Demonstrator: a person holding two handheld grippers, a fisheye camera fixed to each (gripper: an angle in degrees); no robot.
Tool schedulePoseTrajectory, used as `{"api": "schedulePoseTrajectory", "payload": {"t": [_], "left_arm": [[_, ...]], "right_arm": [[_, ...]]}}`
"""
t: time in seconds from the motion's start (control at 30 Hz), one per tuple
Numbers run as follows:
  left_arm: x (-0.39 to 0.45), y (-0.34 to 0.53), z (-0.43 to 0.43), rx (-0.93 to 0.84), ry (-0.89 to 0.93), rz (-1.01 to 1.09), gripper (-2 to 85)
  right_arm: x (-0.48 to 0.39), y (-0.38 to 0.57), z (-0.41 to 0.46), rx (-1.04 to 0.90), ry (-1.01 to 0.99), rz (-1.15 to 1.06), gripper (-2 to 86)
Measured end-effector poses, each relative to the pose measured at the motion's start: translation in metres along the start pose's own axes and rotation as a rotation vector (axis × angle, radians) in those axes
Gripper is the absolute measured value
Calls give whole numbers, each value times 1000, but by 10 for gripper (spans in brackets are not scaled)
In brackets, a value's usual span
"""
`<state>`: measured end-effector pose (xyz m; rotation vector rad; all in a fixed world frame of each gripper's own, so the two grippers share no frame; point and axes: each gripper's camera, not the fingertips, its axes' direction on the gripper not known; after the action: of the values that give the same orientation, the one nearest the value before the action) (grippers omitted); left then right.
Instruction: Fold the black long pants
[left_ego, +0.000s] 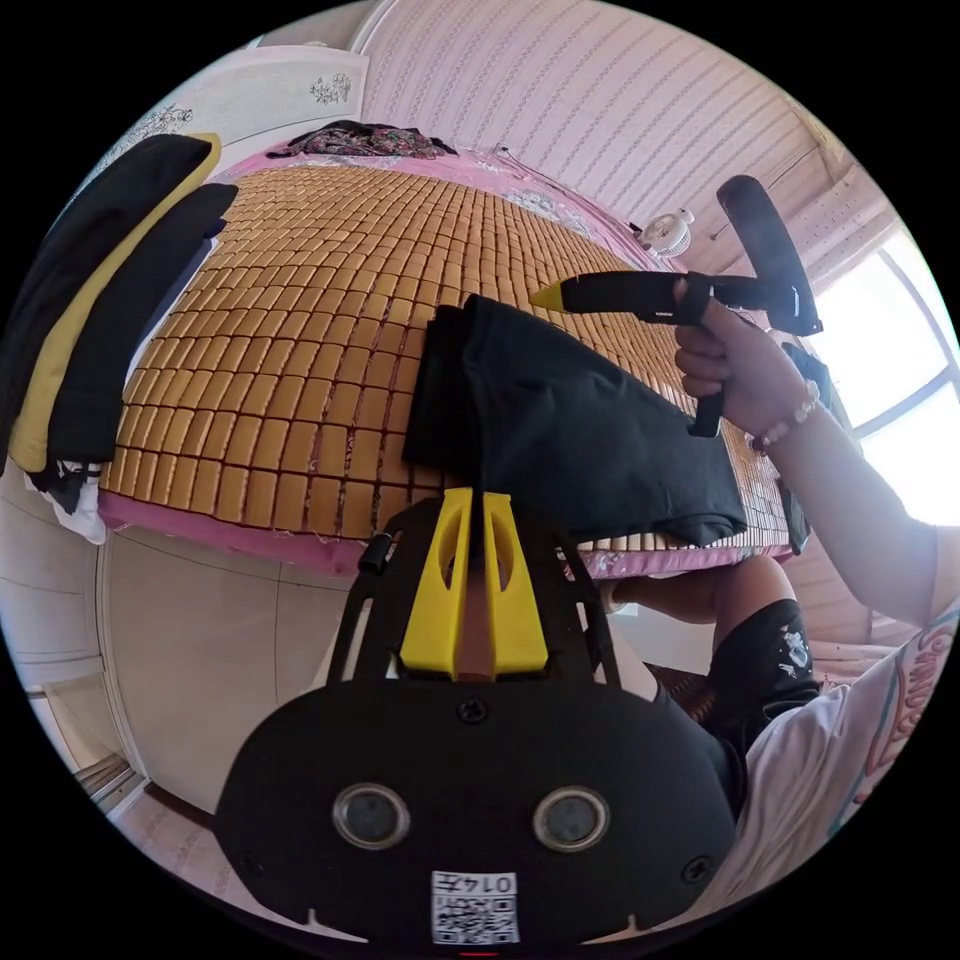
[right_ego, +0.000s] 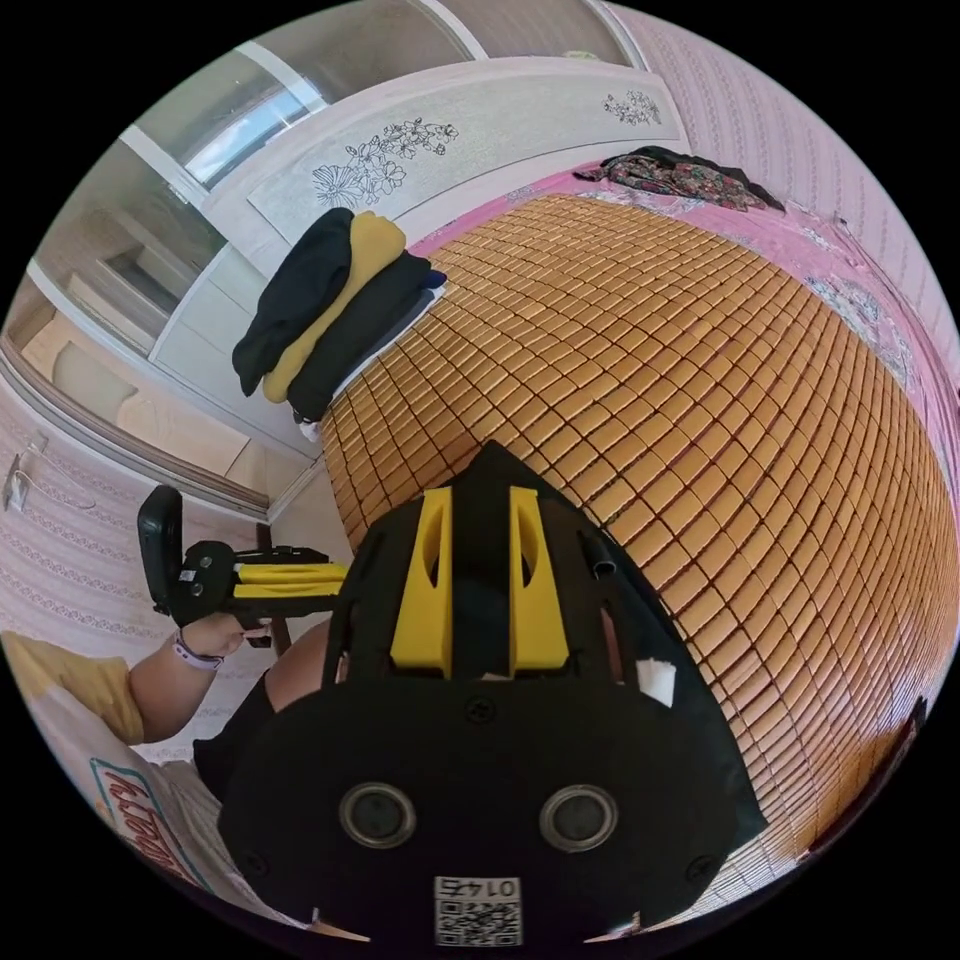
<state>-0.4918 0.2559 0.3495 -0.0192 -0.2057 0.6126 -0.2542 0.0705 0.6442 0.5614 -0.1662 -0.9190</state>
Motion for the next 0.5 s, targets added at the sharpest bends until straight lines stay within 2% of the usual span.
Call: {"api": "schedulePoseTrajectory", "payload": {"t": [0.13, 0.23, 0.3, 0.43, 0.5], "left_arm": [[0, -1, 3, -1, 0, 3, -8], [0, -1, 6, 3, -2, -6, -8], [3, -2, 4, 16, -11, 5, -9], [17, -5, -27, 130, -13, 62, -7], [16, -7, -43, 194, -55, 47, -4]], "right_arm": [[-15, -20, 42, -117, 110, -125, 105], [-34, -16, 72, -207, 235, -255, 55], [-48, -9, 63, -168, 273, -331, 18], [-51, -8, 17, -24, 271, -308, 12], [-47, -19, -8, 92, 175, -251, 28]]}}
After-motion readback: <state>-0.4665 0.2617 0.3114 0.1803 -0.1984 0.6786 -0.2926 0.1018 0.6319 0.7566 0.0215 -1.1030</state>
